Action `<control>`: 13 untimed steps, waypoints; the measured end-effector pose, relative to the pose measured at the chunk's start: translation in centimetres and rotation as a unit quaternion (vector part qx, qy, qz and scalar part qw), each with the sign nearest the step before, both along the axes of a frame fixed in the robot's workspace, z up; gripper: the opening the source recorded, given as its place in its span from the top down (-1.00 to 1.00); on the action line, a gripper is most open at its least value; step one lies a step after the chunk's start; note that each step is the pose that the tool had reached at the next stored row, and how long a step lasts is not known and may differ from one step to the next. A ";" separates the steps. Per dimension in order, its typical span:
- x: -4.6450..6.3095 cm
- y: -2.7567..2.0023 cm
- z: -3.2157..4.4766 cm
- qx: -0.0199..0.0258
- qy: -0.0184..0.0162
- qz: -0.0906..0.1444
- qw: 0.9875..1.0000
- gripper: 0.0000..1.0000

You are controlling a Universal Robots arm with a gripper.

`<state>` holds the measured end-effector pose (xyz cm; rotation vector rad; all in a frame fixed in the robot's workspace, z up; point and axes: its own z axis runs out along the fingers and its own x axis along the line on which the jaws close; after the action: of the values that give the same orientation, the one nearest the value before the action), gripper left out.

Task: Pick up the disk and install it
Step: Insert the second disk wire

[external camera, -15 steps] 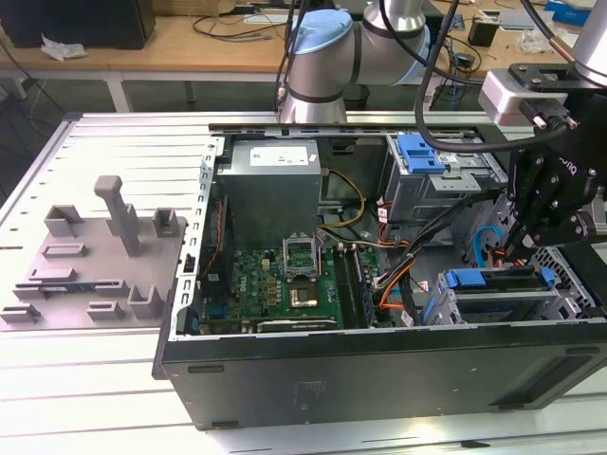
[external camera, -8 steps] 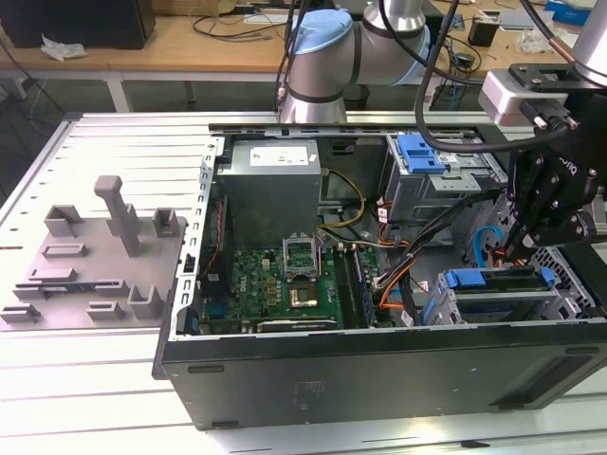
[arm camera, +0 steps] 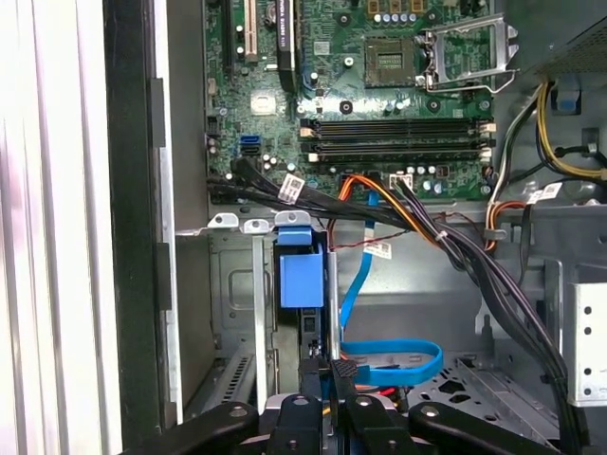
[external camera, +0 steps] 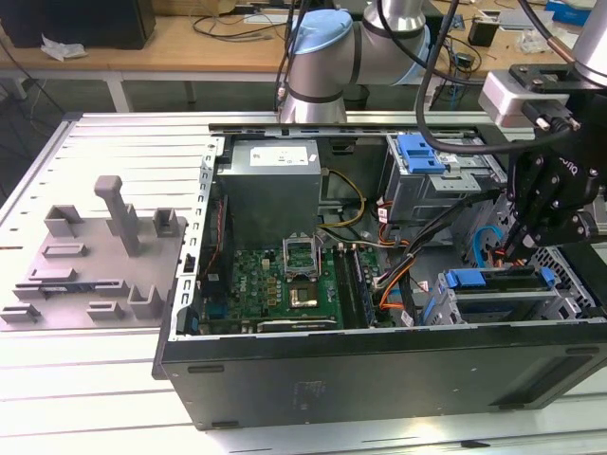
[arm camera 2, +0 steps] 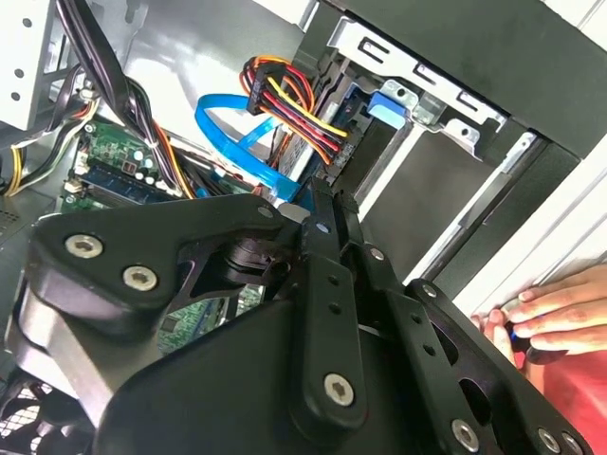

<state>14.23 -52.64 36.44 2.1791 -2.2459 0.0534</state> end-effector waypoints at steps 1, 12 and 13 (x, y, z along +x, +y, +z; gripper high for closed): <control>0.0 0.00 0.00 0.000 0.000 0.003 1.000 0.68; 0.0 -0.07 0.00 0.002 0.000 0.007 1.000 0.68; 0.0 -0.10 0.00 0.003 0.000 0.007 1.000 0.68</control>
<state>14.23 -52.74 36.44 2.1987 -2.2339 0.0461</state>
